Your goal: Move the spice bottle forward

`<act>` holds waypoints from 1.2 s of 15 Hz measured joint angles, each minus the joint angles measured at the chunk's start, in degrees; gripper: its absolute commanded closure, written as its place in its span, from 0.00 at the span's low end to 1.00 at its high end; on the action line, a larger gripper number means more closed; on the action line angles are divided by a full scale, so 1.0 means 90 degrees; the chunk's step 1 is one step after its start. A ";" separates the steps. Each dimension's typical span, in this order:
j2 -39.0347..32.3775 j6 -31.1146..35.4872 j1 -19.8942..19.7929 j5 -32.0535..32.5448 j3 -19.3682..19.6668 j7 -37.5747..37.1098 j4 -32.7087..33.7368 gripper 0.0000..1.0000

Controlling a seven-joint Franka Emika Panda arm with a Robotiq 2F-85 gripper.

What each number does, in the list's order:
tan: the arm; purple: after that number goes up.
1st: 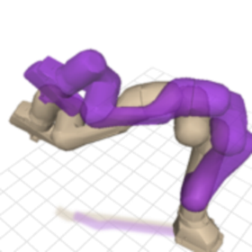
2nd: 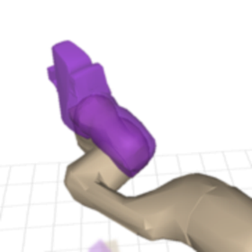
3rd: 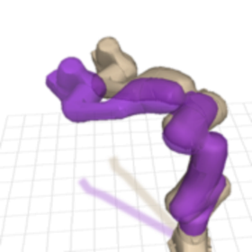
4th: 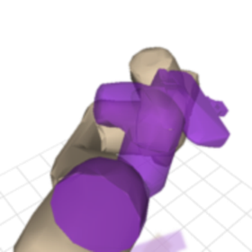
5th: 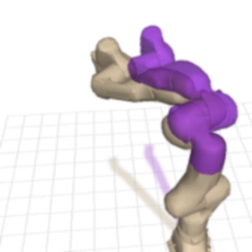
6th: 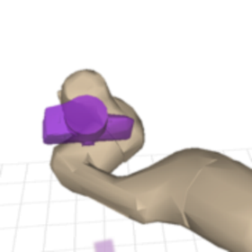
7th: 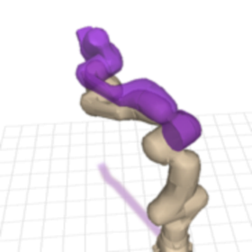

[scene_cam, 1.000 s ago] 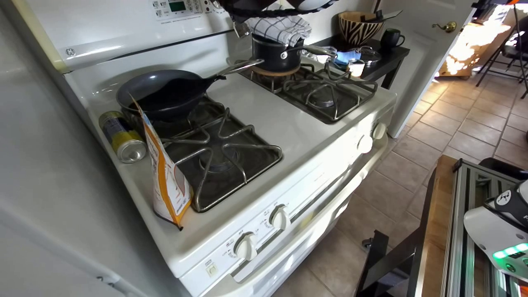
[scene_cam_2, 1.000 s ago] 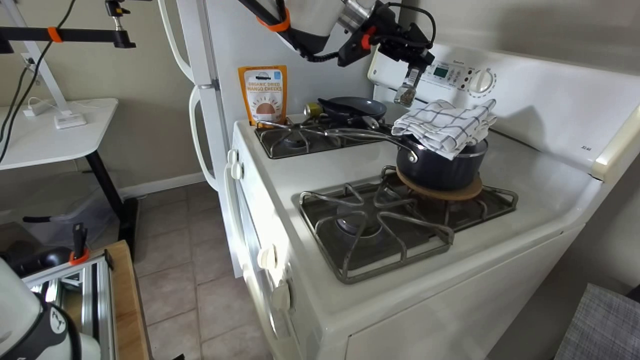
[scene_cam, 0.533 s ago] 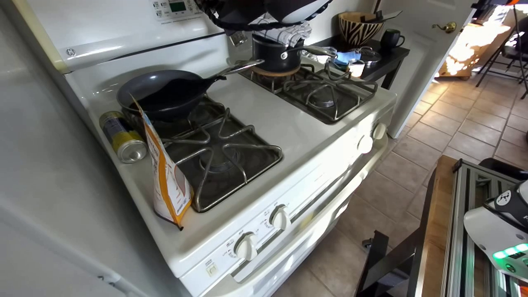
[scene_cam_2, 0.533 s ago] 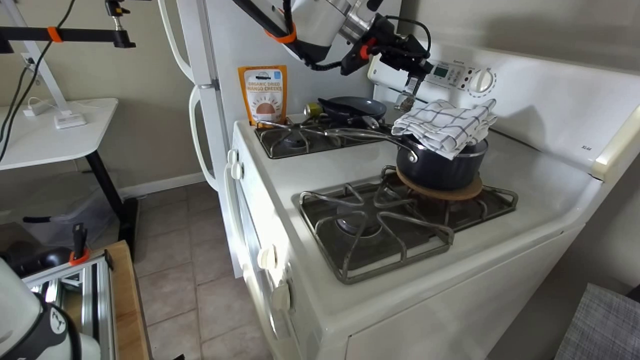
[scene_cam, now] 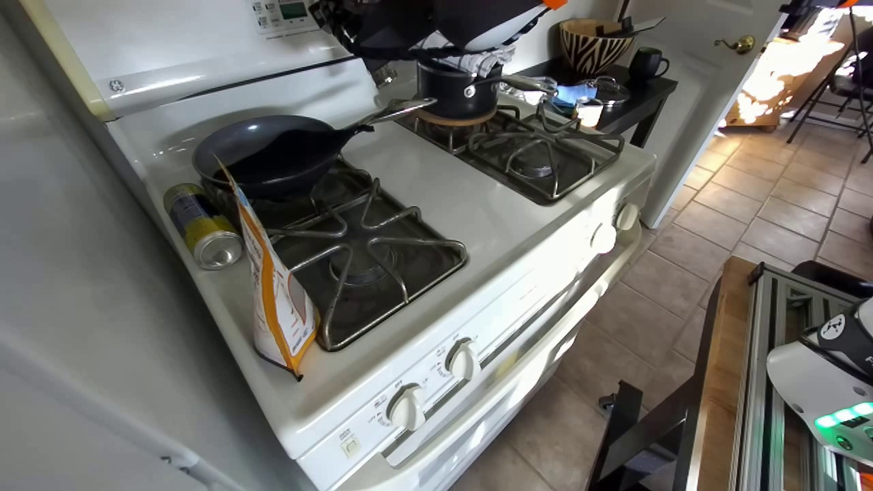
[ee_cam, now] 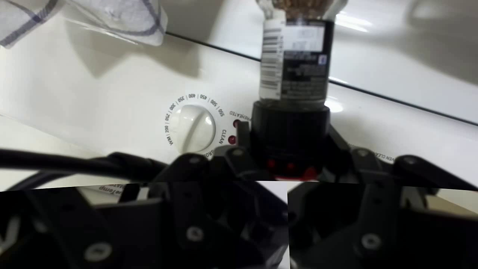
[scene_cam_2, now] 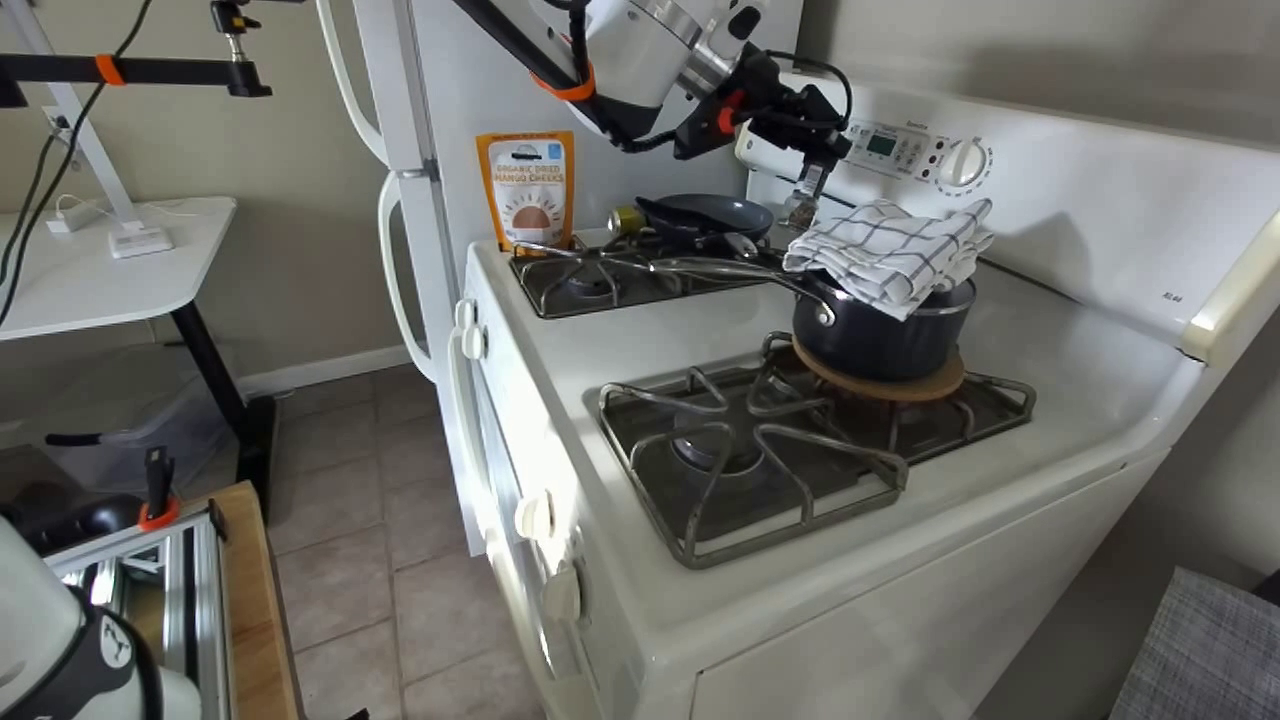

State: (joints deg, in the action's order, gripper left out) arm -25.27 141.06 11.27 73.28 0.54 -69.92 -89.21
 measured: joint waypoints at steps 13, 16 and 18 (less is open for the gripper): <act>-0.0050 0.0293 -0.0008 0.0345 0.0008 0.0044 -0.0040 0.81; -0.0142 0.0392 -0.0014 0.0412 0.0022 0.0047 0.0052 0.81; -0.0265 0.0396 -0.0015 0.0412 0.0039 0.0033 0.0082 0.81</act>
State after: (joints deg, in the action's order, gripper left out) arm -27.65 144.62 11.14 76.99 0.88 -69.62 -88.47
